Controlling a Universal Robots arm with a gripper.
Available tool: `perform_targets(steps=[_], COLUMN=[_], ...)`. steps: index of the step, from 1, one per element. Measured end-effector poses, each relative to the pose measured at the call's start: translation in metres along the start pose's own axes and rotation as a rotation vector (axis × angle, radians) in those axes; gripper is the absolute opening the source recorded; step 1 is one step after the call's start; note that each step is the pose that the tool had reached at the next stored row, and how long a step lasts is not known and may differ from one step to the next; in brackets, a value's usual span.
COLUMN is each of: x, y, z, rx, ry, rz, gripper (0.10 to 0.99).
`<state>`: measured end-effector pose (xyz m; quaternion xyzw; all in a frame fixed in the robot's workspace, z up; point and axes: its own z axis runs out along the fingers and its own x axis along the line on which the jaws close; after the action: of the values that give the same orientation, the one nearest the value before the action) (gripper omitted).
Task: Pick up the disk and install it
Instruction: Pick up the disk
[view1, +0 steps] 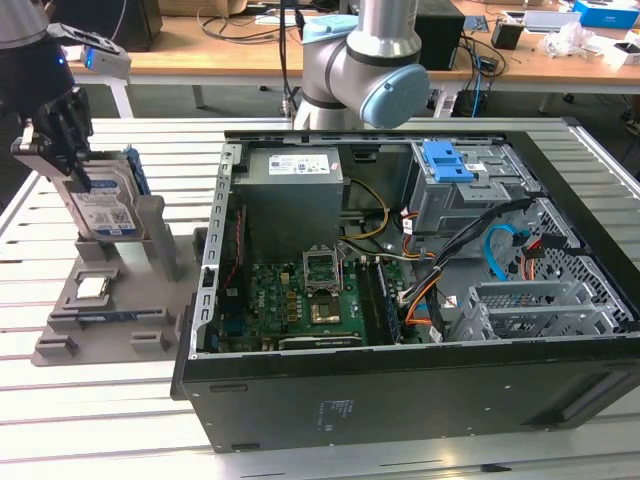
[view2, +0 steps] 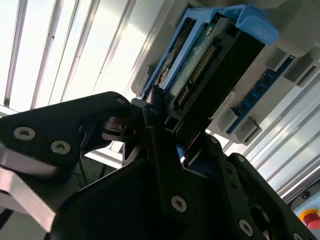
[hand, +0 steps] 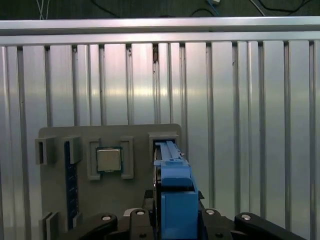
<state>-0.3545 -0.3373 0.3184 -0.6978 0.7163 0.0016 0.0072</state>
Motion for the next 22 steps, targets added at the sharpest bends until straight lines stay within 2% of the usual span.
perform_targets(steps=[6, 13, 22], x=[-0.0008, -0.0025, -0.0037], y=[0.0, -0.0002, -0.0003], z=[-0.0115, -0.0319, -0.0448], rx=[0.0, 0.0, 0.0], ry=[0.0008, 0.0021, 0.0022], rz=[0.0, 0.0, 0.0], gripper=[0.365, 0.365, 0.365])
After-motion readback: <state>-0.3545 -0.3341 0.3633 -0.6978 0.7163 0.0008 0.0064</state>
